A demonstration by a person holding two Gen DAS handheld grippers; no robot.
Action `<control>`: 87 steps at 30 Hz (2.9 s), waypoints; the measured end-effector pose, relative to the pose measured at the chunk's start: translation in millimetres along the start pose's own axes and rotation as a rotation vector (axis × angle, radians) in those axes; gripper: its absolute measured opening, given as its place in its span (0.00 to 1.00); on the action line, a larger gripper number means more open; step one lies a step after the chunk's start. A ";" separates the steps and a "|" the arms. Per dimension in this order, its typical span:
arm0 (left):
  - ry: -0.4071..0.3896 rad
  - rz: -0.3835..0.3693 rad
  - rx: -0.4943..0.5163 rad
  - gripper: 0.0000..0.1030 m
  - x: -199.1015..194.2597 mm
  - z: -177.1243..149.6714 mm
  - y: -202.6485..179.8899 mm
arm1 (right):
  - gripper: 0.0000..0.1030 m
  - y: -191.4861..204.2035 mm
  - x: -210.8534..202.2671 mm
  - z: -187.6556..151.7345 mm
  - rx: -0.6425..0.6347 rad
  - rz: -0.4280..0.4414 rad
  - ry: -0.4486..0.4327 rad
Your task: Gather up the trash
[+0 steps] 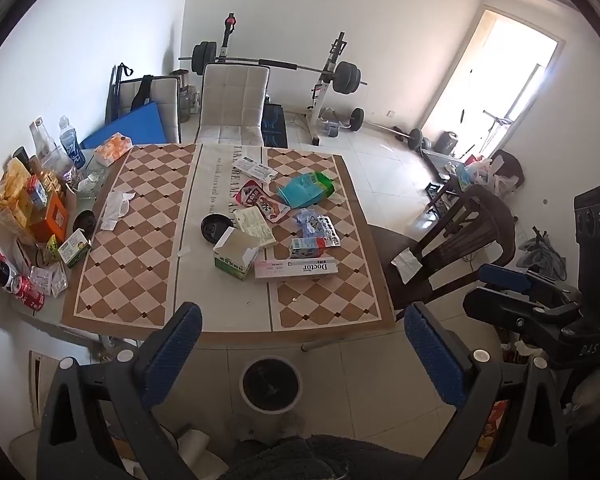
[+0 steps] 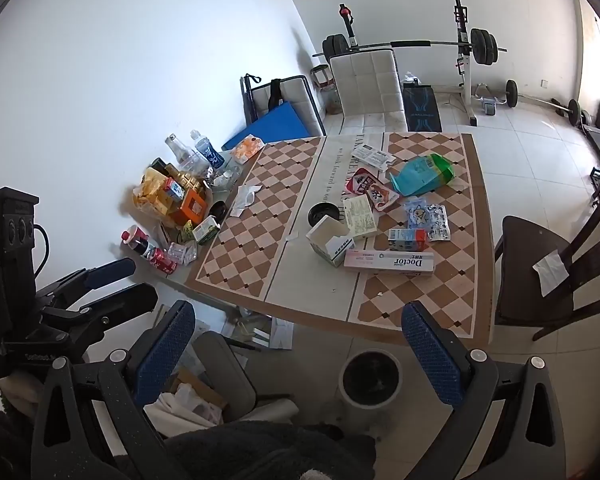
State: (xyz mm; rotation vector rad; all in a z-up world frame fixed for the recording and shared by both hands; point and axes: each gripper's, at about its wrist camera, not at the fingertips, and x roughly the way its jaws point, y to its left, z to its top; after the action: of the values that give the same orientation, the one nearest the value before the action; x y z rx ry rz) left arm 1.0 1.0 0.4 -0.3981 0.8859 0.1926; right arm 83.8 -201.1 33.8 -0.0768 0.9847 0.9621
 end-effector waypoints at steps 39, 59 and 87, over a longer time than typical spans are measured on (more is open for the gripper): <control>0.000 -0.001 -0.001 1.00 -0.4 1.0 -2.8 | 1.00 4.4 5.7 9.8 -0.004 0.008 0.006; -0.078 0.503 0.064 1.00 106.9 15.2 64.4 | 1.00 -22.9 118.9 25.3 -0.037 -0.303 0.108; 0.539 0.730 -0.480 1.00 335.5 -49.5 107.1 | 0.66 -158.0 512.7 -14.5 -0.778 -0.349 0.812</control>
State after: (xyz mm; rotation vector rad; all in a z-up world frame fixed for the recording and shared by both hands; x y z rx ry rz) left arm 139.5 77.9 -318.0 -0.5697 1.5018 1.0192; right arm 286.4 31.6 -405.4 -1.3320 1.2060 0.9449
